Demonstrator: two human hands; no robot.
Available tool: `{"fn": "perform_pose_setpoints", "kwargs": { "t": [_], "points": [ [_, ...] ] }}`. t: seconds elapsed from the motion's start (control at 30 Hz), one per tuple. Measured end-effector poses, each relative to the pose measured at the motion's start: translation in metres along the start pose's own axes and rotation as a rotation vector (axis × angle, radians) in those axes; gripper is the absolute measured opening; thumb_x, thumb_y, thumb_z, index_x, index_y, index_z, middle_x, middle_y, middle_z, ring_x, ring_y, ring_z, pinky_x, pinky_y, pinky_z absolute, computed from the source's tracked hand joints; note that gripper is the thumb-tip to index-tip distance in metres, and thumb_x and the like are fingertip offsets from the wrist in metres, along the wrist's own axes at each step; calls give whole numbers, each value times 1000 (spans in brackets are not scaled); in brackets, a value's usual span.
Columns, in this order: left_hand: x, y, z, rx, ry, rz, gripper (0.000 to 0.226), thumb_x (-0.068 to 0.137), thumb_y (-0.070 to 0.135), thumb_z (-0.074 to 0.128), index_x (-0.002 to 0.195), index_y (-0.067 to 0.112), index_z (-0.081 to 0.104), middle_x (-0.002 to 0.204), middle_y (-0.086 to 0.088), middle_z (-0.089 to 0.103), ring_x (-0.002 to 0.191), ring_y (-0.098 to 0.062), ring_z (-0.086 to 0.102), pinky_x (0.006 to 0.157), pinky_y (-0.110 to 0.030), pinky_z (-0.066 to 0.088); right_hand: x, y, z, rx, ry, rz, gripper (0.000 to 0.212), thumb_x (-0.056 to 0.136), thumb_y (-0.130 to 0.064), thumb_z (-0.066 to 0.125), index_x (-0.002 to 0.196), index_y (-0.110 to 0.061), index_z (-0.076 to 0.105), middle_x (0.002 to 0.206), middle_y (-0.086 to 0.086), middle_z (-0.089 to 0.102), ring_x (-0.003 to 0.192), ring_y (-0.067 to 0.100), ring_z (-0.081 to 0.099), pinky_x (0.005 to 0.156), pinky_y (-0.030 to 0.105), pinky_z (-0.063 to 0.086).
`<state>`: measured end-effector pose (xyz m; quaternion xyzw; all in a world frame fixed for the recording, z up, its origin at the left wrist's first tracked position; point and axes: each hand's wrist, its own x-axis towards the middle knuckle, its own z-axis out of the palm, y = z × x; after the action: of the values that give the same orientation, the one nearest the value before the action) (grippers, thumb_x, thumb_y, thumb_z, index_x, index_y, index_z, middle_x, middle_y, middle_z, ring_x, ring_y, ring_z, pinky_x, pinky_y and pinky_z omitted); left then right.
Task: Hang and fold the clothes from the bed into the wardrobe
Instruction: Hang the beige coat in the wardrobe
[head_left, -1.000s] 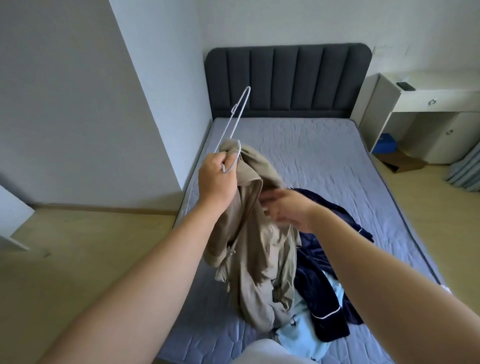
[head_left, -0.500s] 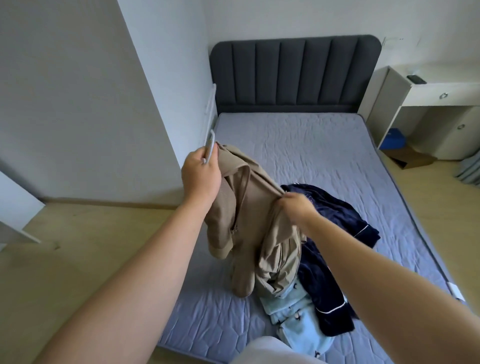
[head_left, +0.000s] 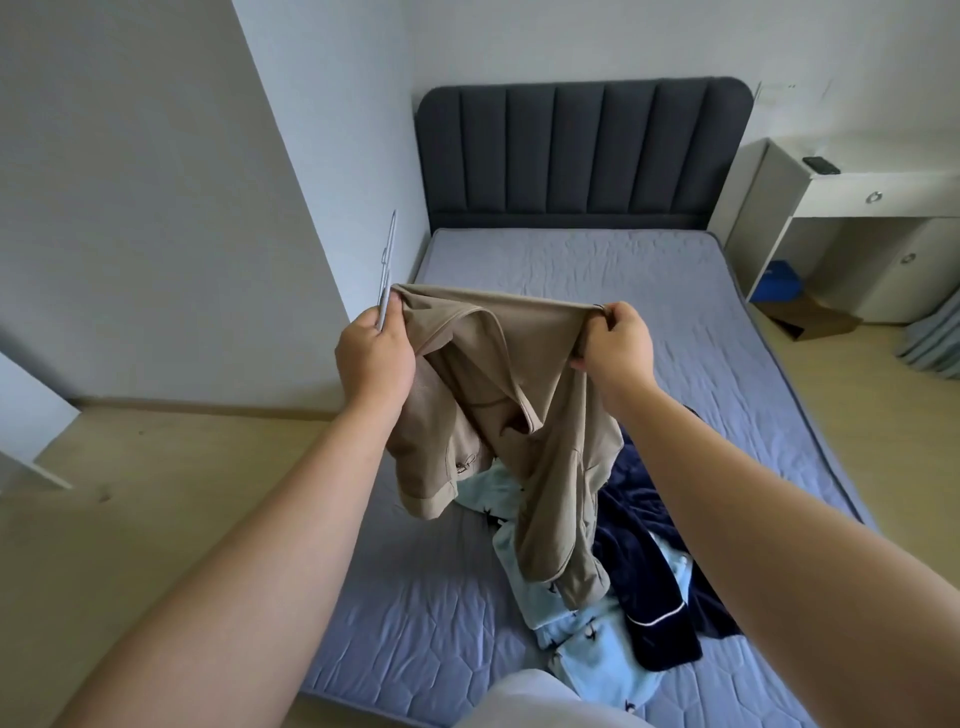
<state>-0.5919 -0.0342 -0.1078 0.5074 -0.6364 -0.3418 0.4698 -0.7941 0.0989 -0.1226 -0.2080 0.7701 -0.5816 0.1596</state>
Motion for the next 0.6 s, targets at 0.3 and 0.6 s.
{"fn": "perform_pose_setpoints", "kwargs": {
  "t": [0.3,0.6],
  "points": [
    [1,-3,-1,11,18,31,55,97,47,49,53,17,41,48,3,47,52,-16,44,51,-30,33,-8,-13,-8,-124,-106,-90,21,99,-27,34,94,-22,54,86,-4,58,79,17,54,61,31,41],
    [0,-20,4,129,-51,-8,22,85,36,70,81,21,55,84,0,60,76,-22,58,65,-27,40,-16,-34,-3,-114,-240,-41,42,99,-50,45,75,-16,52,73,5,55,68,17,47,64,33,39]
  ]
}}
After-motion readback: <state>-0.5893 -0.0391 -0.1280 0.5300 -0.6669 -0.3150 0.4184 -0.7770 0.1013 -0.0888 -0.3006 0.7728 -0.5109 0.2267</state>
